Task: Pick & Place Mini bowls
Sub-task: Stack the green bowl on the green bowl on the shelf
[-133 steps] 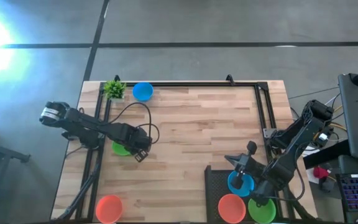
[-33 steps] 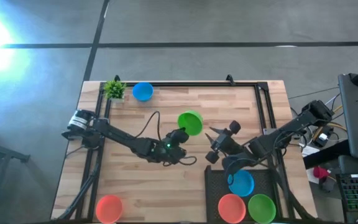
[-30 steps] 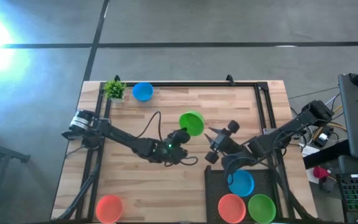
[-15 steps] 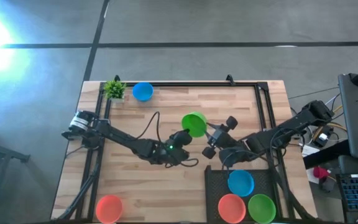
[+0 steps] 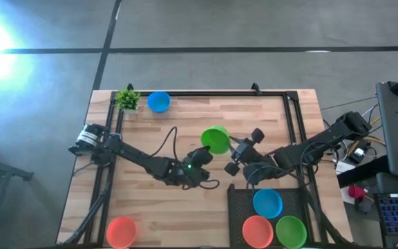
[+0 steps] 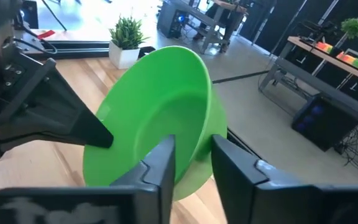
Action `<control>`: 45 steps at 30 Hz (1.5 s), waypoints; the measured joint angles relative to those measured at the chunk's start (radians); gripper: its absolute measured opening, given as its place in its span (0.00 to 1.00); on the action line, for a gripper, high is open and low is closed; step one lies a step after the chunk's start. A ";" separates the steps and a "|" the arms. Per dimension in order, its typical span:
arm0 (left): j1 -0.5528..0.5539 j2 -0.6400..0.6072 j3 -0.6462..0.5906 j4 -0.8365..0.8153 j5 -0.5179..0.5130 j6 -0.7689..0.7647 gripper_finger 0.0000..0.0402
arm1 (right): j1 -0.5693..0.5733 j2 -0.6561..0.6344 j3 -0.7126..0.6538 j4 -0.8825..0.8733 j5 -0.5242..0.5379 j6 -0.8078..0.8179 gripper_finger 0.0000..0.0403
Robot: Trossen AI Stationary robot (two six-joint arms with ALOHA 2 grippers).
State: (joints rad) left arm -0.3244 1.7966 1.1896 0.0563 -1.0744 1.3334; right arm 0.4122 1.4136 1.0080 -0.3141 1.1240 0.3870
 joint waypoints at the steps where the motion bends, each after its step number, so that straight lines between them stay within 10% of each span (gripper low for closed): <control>1: 0.000 0.000 0.000 0.000 0.000 0.000 0.00 | 0.000 0.000 0.000 0.000 0.001 0.000 0.20; 7: -0.002 0.000 0.001 0.005 0.011 -0.002 0.00 | -0.003 0.000 0.000 0.000 0.012 -0.002 0.04; 45: -0.061 -0.006 0.002 0.000 -0.036 -0.176 0.18 | -0.039 -0.111 0.000 -0.112 0.081 -0.008 0.02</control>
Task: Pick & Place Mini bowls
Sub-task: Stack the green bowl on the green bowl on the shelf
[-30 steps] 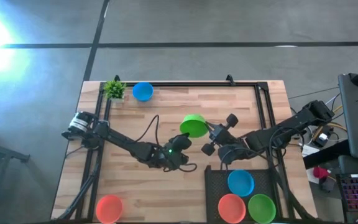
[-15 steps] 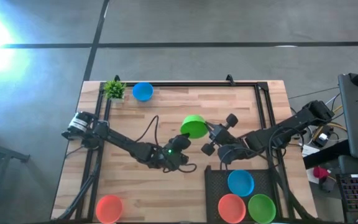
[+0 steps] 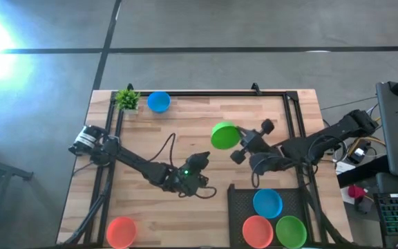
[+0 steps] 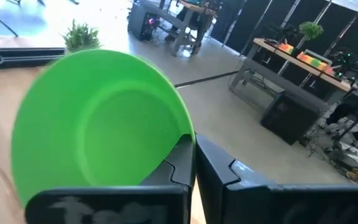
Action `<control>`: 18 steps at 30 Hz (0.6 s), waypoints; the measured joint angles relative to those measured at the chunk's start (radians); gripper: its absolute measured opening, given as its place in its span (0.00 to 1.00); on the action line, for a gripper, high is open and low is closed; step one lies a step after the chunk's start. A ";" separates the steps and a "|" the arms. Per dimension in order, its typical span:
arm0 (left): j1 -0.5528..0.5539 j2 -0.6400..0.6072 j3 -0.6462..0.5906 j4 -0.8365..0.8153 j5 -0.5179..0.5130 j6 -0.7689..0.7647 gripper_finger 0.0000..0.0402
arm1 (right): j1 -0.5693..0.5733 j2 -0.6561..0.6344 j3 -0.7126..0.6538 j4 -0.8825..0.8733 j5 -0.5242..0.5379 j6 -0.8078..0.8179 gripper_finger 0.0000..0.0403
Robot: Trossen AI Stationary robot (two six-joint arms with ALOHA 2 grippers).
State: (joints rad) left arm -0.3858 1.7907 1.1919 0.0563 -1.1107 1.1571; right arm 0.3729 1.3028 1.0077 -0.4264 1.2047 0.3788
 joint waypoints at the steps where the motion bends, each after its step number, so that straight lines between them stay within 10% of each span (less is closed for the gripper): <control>1: -0.007 -0.002 0.000 0.001 -0.009 -0.019 0.18 | 0.000 -0.014 0.000 -0.009 0.000 0.001 0.02; 18: -0.032 -0.203 -0.003 -0.179 -0.021 -0.529 0.18 | 0.024 -0.155 0.173 -0.348 -0.228 0.086 0.02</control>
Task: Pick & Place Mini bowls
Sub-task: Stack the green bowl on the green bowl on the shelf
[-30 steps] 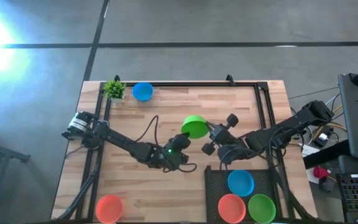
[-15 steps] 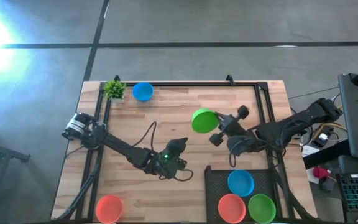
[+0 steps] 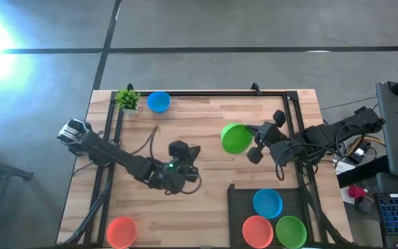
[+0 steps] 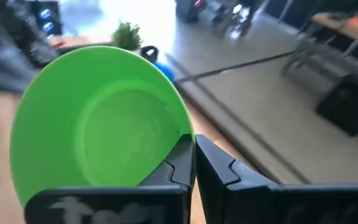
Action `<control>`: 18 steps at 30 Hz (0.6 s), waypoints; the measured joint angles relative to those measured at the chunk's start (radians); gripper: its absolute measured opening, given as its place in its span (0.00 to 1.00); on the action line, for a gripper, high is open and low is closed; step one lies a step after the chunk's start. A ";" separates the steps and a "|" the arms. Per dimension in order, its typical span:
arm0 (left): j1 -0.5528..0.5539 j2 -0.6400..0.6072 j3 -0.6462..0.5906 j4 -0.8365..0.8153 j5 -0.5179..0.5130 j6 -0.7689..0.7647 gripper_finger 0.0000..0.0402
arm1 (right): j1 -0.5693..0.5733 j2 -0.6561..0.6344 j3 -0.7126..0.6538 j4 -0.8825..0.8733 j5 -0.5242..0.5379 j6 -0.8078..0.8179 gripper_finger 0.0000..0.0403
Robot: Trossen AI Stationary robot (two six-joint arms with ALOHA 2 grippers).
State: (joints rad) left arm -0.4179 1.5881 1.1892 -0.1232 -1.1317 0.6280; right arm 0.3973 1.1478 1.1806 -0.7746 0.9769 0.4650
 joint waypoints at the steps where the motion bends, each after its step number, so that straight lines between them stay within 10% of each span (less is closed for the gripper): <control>1: 0.001 -0.018 0.000 -0.027 0.010 -0.027 0.18 | 0.000 0.004 0.014 -0.023 -0.030 0.011 0.02; 18: 0.007 -0.236 -0.003 -0.171 0.122 -0.185 0.18 | 0.103 0.125 0.207 -0.314 -0.697 0.180 0.02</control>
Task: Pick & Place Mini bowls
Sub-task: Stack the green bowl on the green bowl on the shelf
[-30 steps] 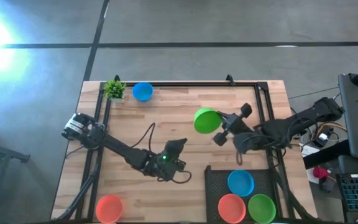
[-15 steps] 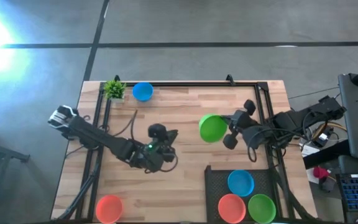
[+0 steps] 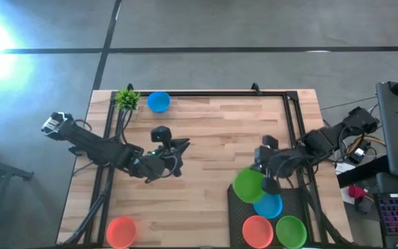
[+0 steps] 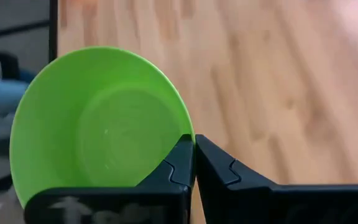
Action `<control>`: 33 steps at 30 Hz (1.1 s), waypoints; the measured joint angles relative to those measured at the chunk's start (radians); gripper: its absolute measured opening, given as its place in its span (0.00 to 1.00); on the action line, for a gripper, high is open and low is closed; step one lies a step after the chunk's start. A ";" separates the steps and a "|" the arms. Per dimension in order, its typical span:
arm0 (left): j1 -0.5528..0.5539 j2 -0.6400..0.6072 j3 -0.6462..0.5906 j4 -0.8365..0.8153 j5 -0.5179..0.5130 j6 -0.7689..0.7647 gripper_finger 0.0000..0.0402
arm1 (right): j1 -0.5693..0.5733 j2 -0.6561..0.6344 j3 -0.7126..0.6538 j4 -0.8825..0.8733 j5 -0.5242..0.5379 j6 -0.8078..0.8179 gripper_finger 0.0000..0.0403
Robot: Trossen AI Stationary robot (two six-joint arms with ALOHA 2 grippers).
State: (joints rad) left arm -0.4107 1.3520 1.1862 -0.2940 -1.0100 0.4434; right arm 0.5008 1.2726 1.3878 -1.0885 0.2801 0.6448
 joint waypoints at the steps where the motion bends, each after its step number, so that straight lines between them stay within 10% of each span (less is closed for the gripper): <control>1: 0.000 -0.004 -0.002 0.000 0.000 0.000 0.18 | 0.016 0.007 0.004 -0.022 -0.018 0.035 0.02; 33: 0.005 -0.011 -0.016 0.057 0.161 -0.044 0.18 | 0.584 0.321 -0.009 -0.248 -0.329 1.293 0.02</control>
State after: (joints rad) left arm -0.4053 1.3407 1.1698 -0.2374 -0.8486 0.3994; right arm 1.0844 1.5932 1.3785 -1.3361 -0.0487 1.9381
